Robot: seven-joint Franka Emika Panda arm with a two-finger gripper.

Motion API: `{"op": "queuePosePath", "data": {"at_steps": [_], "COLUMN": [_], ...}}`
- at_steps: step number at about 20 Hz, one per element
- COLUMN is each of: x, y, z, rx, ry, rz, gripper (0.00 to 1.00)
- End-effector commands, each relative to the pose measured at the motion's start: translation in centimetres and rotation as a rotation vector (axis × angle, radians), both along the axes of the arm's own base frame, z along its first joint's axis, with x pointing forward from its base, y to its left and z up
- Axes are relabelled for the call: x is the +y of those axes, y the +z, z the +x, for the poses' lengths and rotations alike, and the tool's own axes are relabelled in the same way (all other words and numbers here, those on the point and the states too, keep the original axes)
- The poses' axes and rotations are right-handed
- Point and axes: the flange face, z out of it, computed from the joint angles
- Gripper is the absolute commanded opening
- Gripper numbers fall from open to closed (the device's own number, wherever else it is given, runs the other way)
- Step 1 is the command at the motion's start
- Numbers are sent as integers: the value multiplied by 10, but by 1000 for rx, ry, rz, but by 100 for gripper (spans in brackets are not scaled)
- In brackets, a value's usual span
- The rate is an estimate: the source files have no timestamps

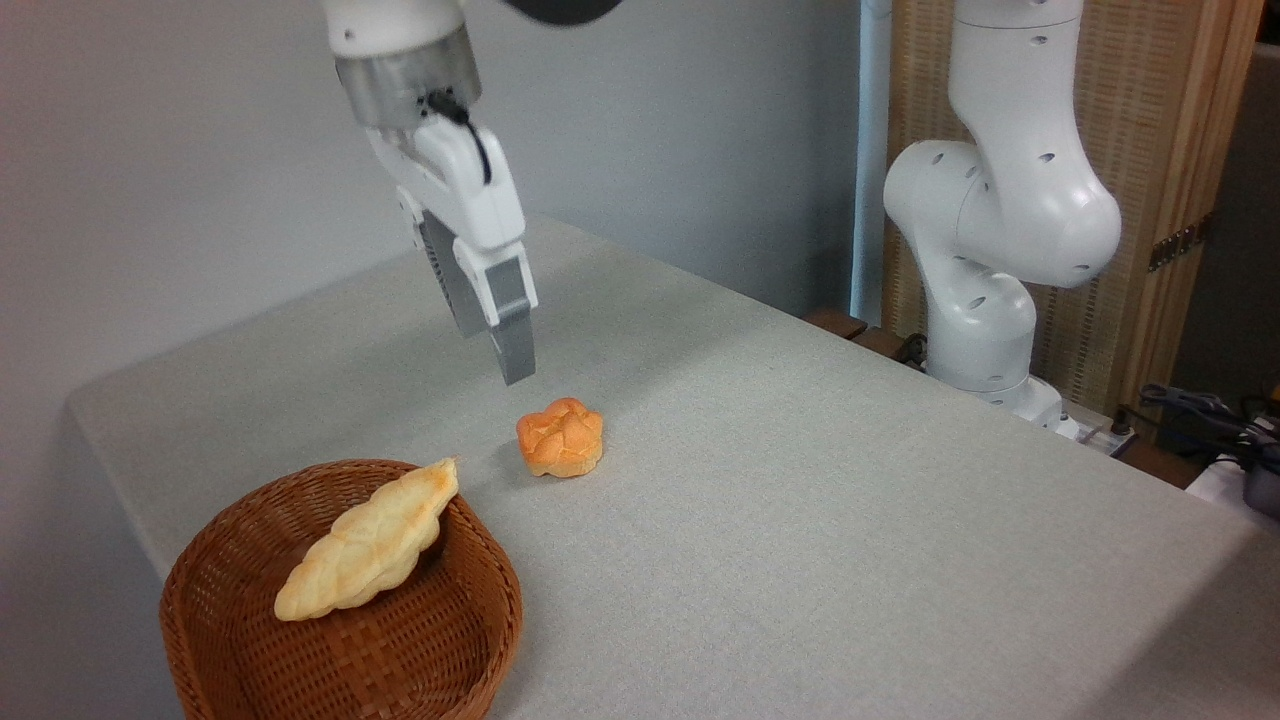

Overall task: Put bread into the basket
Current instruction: 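Lower the open gripper down onto the orange round bread roll, then close the gripper fingers around the orange bread roll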

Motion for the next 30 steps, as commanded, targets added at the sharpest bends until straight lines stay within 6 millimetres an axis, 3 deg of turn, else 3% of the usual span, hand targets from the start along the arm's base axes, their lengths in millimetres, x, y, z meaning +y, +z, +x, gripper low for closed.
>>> {"op": "queuePosePath", "data": {"at_steps": [1,7,12,14,16,17,18,20,30], "x": [-33,-59,-58,-57,-57,-57,-58,-58,-58], "y": [-47,-112,-136,-142,-145,-146,-146,-148,-149], "z": [-18,-39,-47,-49,-48,-48,-47,-46,-45], "rx": [37,65,101,113,99,89,81,84,85], "ry": [-57,-109,-123,-124,-123,-123,-121,-122,-122], "rz": [0,12,35,39,35,33,31,31,30], "gripper": [100,100,100,100,85,69,58,47,46]}}
